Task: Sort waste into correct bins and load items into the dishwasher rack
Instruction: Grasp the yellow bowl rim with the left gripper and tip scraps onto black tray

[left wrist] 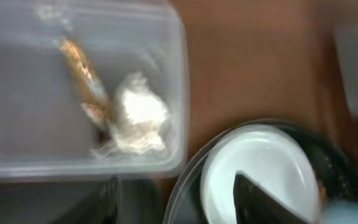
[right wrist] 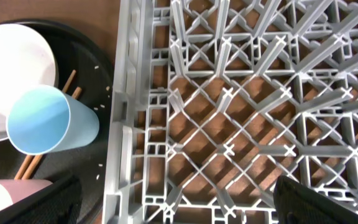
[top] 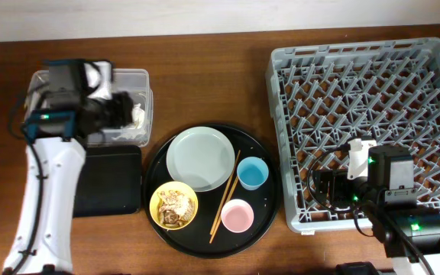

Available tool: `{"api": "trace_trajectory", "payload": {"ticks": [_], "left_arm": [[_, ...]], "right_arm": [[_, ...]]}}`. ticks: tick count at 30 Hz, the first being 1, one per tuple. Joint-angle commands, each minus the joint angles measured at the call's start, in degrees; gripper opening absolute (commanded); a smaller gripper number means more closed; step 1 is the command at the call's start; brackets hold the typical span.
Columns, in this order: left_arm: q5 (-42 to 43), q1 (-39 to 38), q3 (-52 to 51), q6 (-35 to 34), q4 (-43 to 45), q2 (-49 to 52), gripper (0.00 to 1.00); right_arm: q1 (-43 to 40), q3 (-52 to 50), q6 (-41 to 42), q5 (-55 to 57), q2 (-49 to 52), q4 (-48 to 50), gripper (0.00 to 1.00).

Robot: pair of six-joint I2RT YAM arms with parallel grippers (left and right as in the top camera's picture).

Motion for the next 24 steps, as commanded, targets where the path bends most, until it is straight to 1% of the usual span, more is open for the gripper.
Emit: {"api": "trace_trajectory", "payload": {"ticks": [1, 2, 3, 5, 6, 8, 12, 17, 20, 23, 24], "left_arm": [[1.6, -6.4, -0.6, 0.4, -8.3, 0.9, 0.56], [1.6, -10.0, -1.7, 0.4, -10.9, 0.9, 0.56], [1.6, -11.8, -2.4, 0.4, -11.8, 0.9, 0.56], [1.6, -16.3, -5.9, 0.4, -12.5, 0.9, 0.56], [1.6, -19.0, -9.3, -1.1, -12.4, 1.0, 0.56], [1.6, -22.5, -14.7, -3.1, -11.1, 1.0, 0.56], [1.6, -28.7, -24.8, -3.4, -4.7, 1.0, 0.56], [1.5, -34.4, -28.3, -3.5, -1.2, 1.0, 0.56], [-0.8, -35.5, -31.3, -5.8, 1.7, 1.0, 0.55], [-0.8, -35.5, -32.5, -5.7, 3.7, 1.0, 0.39], [-0.8, -35.5, -32.7, -5.7, 4.1, 1.0, 0.38]], "right_arm": [[-0.4, 1.2, 0.6, -0.3, -0.2, 0.0, 0.99], [-0.4, 1.2, 0.6, -0.3, -0.2, 0.0, 0.99], [-0.4, 1.2, 0.6, -0.3, -0.2, 0.0, 0.99], [-0.4, 1.2, 0.6, -0.3, -0.2, 0.0, 0.99], [-0.4, 1.2, 0.6, -0.3, -0.2, 0.0, 0.99], [-0.4, 1.2, 0.6, -0.3, -0.2, 0.0, 0.99], [-0.4, 1.2, 0.6, -0.3, -0.2, -0.1, 0.99], [-0.4, 1.2, 0.6, -0.3, -0.2, -0.2, 0.99], [-0.4, 1.2, 0.6, -0.3, -0.2, -0.2, 0.99], [-0.4, 1.2, 0.6, -0.3, -0.2, -0.2, 0.99], [-0.4, 1.2, 0.6, -0.3, -0.2, -0.2, 0.99]]}}
